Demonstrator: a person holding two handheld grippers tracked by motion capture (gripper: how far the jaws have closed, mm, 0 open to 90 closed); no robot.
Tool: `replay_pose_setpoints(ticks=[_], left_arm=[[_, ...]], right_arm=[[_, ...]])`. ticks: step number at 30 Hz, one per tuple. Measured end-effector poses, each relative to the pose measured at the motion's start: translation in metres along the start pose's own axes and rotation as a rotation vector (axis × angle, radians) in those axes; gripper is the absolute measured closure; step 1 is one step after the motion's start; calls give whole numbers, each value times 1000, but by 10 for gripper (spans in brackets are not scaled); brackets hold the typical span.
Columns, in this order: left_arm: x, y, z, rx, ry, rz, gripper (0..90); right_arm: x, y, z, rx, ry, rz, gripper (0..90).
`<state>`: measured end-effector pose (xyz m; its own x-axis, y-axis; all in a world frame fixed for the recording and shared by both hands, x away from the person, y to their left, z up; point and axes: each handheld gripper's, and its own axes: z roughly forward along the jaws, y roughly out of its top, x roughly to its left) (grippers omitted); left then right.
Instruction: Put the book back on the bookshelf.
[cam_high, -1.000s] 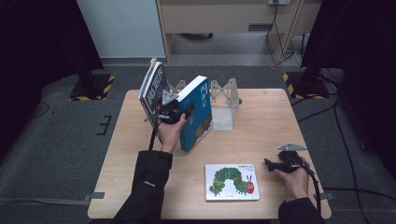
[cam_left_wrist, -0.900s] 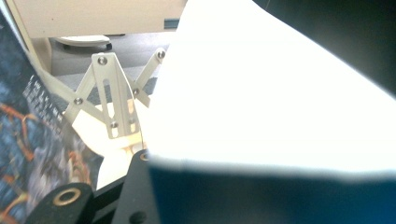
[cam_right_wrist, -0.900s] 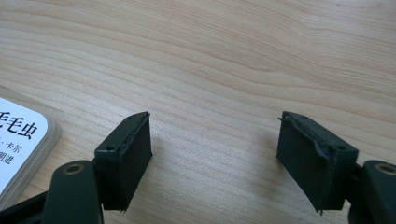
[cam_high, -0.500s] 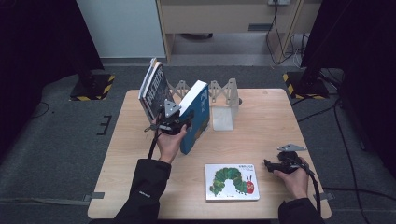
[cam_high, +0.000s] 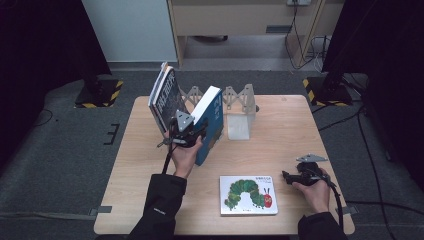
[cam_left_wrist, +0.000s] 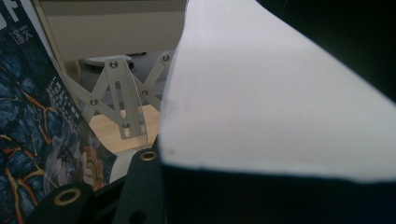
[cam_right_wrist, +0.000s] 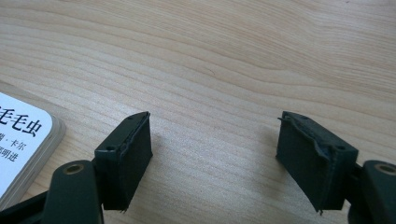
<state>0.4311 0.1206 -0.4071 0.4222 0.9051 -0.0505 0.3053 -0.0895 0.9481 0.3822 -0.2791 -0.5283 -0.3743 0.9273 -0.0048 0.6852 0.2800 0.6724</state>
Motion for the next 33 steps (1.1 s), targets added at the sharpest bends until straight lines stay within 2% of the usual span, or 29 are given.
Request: replay_pose_setpoints(ticks=[7, 8, 14, 21, 27, 33], left_arm=[[0, 0, 4, -9, 15, -21, 599], [-2, 1, 7, -11, 34, -19, 600], [-6, 5, 19, -14, 57, -27, 599], [-7, 7, 29, -16, 62, -34, 598], [-7, 5, 27, -25, 58, -30, 592], [-6, -2, 21, -24, 45, -35, 577]], right_arm=[[0, 0, 1, 0, 5, 1, 262], [0, 0, 1, -3, 4, 5, 257], [0, -1, 2, -7, 9, 2, 241], [1, -2, 3, -19, 11, 1, 213], [2, -4, 3, -36, 14, 0, 181], [6, -6, 7, -51, 17, -2, 94]])
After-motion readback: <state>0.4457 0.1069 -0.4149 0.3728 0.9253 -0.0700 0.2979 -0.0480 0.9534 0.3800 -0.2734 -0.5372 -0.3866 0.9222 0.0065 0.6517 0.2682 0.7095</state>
